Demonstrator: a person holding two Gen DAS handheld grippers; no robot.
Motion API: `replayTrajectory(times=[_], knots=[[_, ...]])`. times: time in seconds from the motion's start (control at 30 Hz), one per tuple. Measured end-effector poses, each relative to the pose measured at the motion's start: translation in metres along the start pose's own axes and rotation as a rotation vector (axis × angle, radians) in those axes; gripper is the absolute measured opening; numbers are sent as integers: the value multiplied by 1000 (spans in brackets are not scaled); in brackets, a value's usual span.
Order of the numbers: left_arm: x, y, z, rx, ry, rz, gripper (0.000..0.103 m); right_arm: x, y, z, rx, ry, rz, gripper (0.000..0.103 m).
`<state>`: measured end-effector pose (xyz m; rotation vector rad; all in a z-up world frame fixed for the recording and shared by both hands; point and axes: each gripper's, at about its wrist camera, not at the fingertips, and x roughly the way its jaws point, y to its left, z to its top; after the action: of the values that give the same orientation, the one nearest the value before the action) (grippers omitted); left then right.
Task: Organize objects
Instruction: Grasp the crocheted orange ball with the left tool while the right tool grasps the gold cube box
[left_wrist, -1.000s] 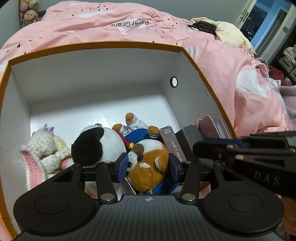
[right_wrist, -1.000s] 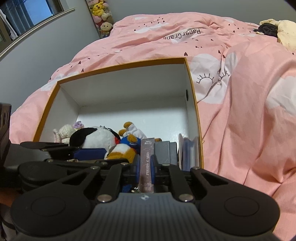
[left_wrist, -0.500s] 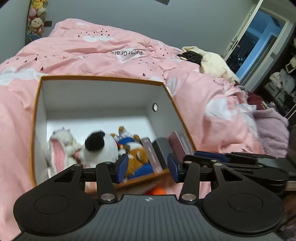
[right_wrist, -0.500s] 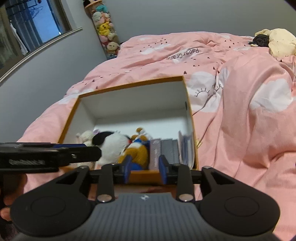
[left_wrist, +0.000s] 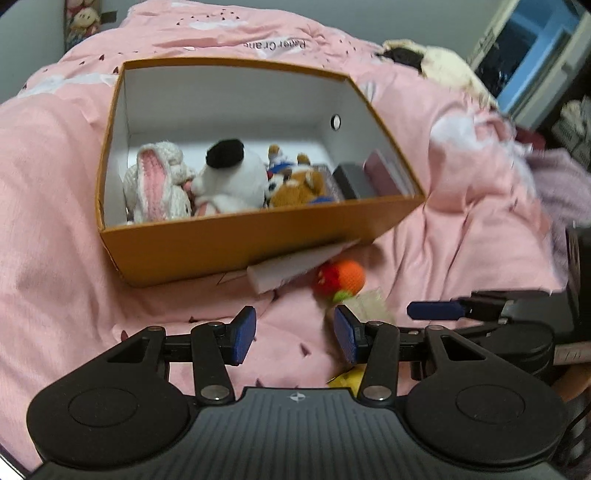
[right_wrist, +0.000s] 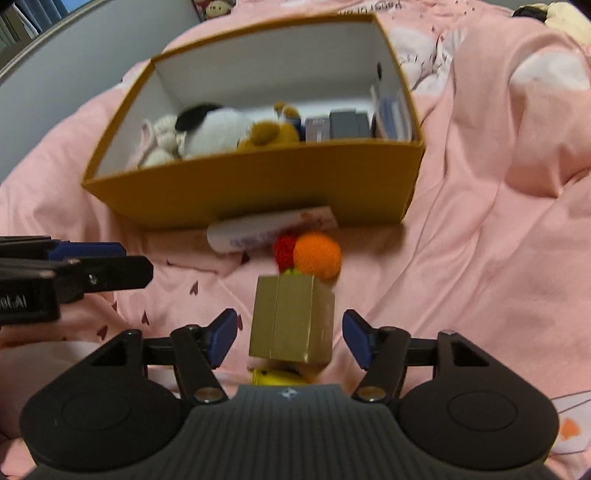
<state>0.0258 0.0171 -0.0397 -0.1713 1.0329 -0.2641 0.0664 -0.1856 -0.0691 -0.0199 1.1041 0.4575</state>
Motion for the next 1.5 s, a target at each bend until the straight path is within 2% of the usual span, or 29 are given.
replayTrajectory(times=[0.2, 0.33, 0.4, 0.63, 0.83, 0.97, 1.07, 1.23, 1.33, 1.5], knots=[[12, -3, -7, 10, 37, 16, 54, 17, 5, 0, -24, 22, -29, 65], [19, -5, -9, 33, 47, 69, 54, 24, 15, -1, -56, 26, -41, 63], [22, -6, -9, 45, 49, 80, 54, 27, 16, -1, -56, 34, -43, 54], [28, -17, -6, 149, 32, 119, 54, 21, 11, 0, -35, 24, -23, 52], [34, -25, 1, 195, 22, 76, 54, -9, 2, 6, -37, -56, -65, 52], [44, -26, 10, 120, 14, -7, 54, -17, -17, 14, 5, -85, -109, 51], [57, -29, 16, 70, 15, -38, 55, -18, -32, 19, 44, -98, -111, 51], [83, -46, 21, 126, 47, -13, 55, -9, -43, 16, 60, -60, -100, 52], [97, -48, 23, 121, 76, -15, 55, -3, -51, 12, 84, -42, -86, 52], [115, -56, 24, 147, 100, 3, 58, -1, -72, 11, 172, -20, -21, 53]])
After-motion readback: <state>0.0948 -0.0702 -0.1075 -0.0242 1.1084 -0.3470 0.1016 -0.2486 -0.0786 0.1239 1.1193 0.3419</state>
